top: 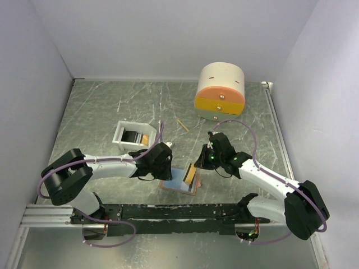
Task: Put the credit cards into the card holder
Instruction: Insert the credit card into the card holder.
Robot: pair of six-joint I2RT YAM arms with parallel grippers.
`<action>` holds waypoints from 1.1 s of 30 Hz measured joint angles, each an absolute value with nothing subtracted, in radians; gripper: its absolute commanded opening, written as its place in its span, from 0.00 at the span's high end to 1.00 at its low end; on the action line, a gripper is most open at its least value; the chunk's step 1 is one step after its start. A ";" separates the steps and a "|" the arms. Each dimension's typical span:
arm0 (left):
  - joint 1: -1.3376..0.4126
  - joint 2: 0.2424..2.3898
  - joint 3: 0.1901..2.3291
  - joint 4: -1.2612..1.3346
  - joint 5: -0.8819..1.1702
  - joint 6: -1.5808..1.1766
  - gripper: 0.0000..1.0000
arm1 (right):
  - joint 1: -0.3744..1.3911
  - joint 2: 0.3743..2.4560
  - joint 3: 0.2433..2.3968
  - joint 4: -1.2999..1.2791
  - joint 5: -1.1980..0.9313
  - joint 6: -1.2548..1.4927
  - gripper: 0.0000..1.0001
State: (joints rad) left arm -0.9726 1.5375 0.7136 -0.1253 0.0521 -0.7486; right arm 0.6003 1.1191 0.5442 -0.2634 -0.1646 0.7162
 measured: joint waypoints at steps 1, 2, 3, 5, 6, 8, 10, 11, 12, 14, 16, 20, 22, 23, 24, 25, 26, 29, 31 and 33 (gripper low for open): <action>-0.973 1.533 0.714 -0.133 0.043 -0.748 0.85 | 0.600 1.119 0.544 -0.263 -0.165 0.716 1.00; -0.973 1.531 0.714 -0.139 0.036 -0.749 0.85 | 0.600 1.119 0.544 -0.263 -0.165 0.715 1.00; -0.974 1.529 0.714 -0.144 0.029 -0.749 0.85 | 0.600 1.119 0.544 -0.263 -0.166 0.715 1.00; -0.974 1.525 0.714 -0.153 0.017 -0.749 0.85 | 0.600 1.119 0.544 -0.264 -0.167 0.714 1.00; -0.974 1.523 0.714 -0.157 0.011 -0.749 0.85 | 0.600 1.119 0.544 -0.265 -0.167 0.713 1.00; -0.976 1.522 0.714 -0.161 0.003 -0.749 0.85 | 0.600 1.119 0.544 -0.267 -0.167 0.713 1.00; -0.977 1.522 0.715 -0.163 -0.001 -0.749 0.85 | 0.600 1.119 0.544 -0.269 -0.168 0.713 1.00; -0.978 1.522 0.715 -0.164 -0.002 -0.750 0.84 | 0.600 1.119 0.544 -0.269 -0.169 0.712 1.00; -0.978 1.522 0.715 -0.165 -0.004 -0.752 0.84 | 0.600 1.119 0.544 -0.268 -0.172 0.712 1.00; -0.978 1.520 0.715 -0.167 -0.006 -0.757 0.83 | 0.600 1.121 0.543 -0.260 -0.186 0.711 1.00; -0.978 1.513 0.715 -0.180 -0.016 -0.762 0.81 | 0.599 1.130 0.541 -0.249 -0.199 0.711 1.00; -0.978 1.484 0.715 -0.241 -0.062 -0.776 0.79 | 0.599 1.144 0.528 -0.231 -0.210 0.713 1.00; -0.978 1.470 0.715 -0.275 -0.087 -0.783 0.78 | 0.599 1.144 0.524 -0.228 -0.214 0.714 1.00; -0.978 1.465 0.715 -0.289 -0.097 -0.786 0.76 | 0.599 1.144 0.523 -0.225 -0.215 0.714 1.00; -0.978 1.460 0.715 -0.303 -0.107 -0.789 0.75 | 0.599 1.144 0.521 -0.221 -0.217 0.714 1.00; -0.978 1.457 0.715 -0.312 -0.113 -0.791 0.74 | 0.599 1.145 0.521 -0.218 -0.219 0.715 1.00; -0.978 1.453 0.715 -0.320 -0.117 -0.794 0.72 | 0.599 1.145 0.521 -0.214 -0.223 0.716 1.00; -0.978 1.436 0.715 -0.347 -0.127 -0.798 0.69 | 0.599 1.146 0.515 -0.186 -0.242 0.724 1.00; -0.978 1.415 0.715 -0.364 -0.134 -0.804 0.66 | 0.599 1.146 0.507 -0.162 -0.260 0.734 1.00; -0.978 1.391 0.715 -0.376 -0.141 -0.810 0.65 | 0.599 1.146 0.498 -0.139 -0.276 0.746 1.00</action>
State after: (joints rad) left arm -0.9779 1.3911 0.7151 -0.3763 -0.1406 -0.8097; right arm 0.5987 1.1458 0.4976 -0.1390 -0.2764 0.7456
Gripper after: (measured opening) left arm 0.328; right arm 0.007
